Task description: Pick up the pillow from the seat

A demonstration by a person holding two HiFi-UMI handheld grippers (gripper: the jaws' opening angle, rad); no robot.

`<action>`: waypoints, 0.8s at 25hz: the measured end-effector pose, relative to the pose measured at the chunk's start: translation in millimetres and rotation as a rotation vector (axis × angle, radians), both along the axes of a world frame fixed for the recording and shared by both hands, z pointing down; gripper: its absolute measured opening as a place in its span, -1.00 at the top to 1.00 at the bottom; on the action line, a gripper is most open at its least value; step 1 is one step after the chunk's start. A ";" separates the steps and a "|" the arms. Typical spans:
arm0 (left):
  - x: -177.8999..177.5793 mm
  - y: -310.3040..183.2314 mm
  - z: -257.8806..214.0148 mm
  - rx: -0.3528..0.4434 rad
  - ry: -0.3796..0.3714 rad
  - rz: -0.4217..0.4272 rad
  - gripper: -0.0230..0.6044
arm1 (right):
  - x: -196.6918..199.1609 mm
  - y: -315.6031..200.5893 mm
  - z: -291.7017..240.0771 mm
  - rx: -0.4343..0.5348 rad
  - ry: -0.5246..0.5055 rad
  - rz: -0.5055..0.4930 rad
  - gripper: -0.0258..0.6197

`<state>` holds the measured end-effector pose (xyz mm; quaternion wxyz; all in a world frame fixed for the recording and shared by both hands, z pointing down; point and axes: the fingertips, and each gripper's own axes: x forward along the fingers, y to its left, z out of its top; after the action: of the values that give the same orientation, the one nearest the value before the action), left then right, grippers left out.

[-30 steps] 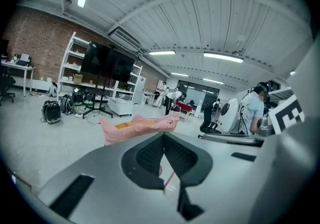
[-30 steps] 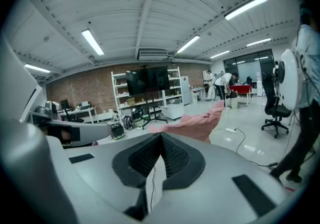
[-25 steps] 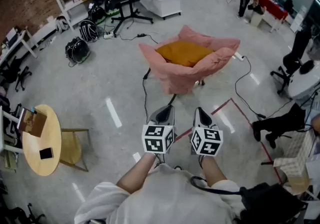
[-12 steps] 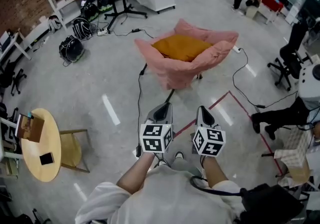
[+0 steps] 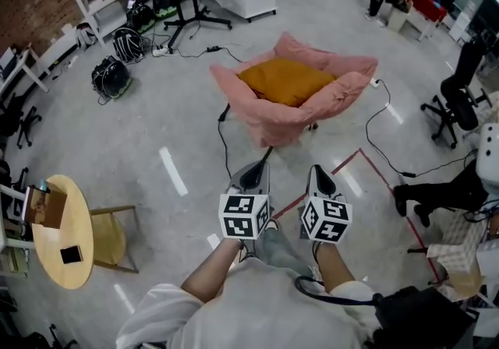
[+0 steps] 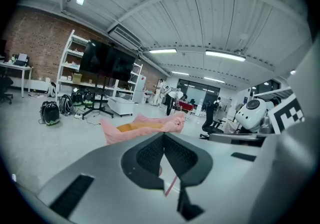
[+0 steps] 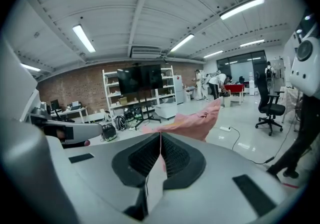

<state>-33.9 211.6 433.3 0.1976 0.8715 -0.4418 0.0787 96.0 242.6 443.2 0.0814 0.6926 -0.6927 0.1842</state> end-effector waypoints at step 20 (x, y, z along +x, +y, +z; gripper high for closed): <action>62.6 -133.5 0.4 -0.008 -0.050 -0.044 0.91 | 73.1 -139.0 -0.7 0.008 -0.053 -0.040 0.83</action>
<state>28.7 78.1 433.7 0.1916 0.8586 -0.4655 0.0976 169.0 103.7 442.5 0.0640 0.6739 -0.7088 0.1983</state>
